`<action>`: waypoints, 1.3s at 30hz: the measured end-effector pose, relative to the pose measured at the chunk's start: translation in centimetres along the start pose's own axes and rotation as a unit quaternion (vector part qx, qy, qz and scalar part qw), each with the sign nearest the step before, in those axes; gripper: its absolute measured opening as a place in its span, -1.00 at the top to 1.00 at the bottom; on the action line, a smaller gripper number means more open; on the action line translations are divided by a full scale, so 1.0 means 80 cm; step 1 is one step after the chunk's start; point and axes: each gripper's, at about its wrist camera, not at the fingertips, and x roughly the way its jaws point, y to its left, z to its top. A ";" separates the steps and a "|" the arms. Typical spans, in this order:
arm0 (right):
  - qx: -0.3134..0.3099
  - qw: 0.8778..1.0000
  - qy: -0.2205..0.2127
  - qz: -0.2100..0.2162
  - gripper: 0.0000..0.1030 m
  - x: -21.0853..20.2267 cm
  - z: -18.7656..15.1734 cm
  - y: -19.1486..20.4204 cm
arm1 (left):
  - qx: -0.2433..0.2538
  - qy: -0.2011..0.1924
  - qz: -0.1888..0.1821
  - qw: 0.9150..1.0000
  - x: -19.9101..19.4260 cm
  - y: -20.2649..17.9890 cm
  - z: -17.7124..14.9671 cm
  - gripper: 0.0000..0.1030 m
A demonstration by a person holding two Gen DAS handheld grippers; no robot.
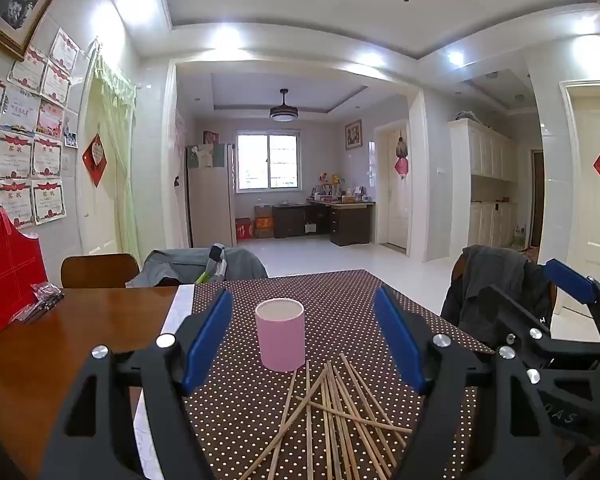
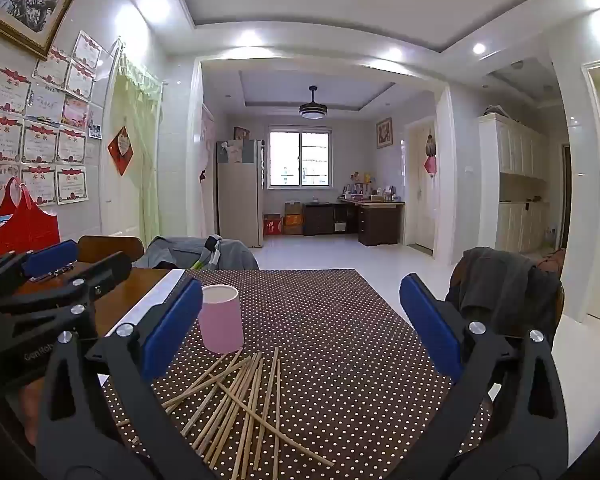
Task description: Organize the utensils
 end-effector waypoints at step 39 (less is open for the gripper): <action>0.005 1.000 0.008 0.000 -0.88 0.003 -0.007 -0.003 | 0.001 0.007 -0.001 1.000 0.000 0.000 0.000 -0.41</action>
